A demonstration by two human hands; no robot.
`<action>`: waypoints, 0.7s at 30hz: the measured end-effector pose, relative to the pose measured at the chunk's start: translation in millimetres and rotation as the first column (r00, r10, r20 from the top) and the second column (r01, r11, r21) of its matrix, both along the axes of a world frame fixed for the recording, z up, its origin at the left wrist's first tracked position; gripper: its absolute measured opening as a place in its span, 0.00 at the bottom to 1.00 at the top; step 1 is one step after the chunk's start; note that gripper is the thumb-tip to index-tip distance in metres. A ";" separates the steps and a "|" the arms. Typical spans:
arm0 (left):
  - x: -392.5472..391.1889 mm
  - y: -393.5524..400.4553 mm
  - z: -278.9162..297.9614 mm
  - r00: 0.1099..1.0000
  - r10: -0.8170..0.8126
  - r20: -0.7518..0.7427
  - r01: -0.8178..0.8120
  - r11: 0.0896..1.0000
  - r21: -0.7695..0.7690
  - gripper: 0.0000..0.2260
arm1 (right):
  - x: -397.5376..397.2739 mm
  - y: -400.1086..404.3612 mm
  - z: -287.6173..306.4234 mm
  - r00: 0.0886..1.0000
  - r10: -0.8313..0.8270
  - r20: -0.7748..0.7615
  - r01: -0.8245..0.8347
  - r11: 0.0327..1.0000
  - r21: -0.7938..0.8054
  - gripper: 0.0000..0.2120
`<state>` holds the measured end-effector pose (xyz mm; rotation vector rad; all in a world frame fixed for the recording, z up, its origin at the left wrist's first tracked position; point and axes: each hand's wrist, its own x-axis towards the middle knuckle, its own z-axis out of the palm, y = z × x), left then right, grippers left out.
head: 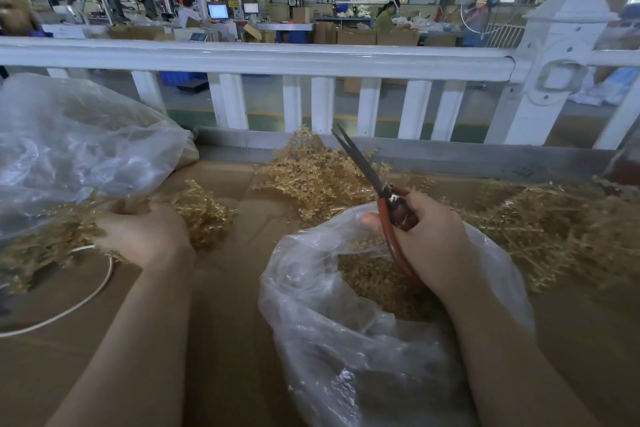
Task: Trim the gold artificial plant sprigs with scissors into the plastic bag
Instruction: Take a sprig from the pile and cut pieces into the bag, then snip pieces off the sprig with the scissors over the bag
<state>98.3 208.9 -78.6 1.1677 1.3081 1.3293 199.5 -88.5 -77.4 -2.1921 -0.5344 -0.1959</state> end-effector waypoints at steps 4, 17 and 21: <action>0.4 -28.9 11.0 0.987 0.014 -0.162 0.062 0.892 0.449 0.15 | -2.2 -0.5 1.6 1.000 -0.008 0.029 0.010 0.997 -0.075 0.26; 48.5 -67.7 -22.5 0.115 -0.209 -0.971 0.959 0.276 0.054 0.32 | 2.3 3.8 3.7 0.996 -0.045 0.074 0.067 0.947 -0.314 0.23; 48.7 -69.4 -21.6 0.146 -0.105 -0.984 0.949 0.294 0.110 0.30 | 2.2 3.9 3.2 0.996 -0.049 0.073 0.070 0.943 -0.325 0.23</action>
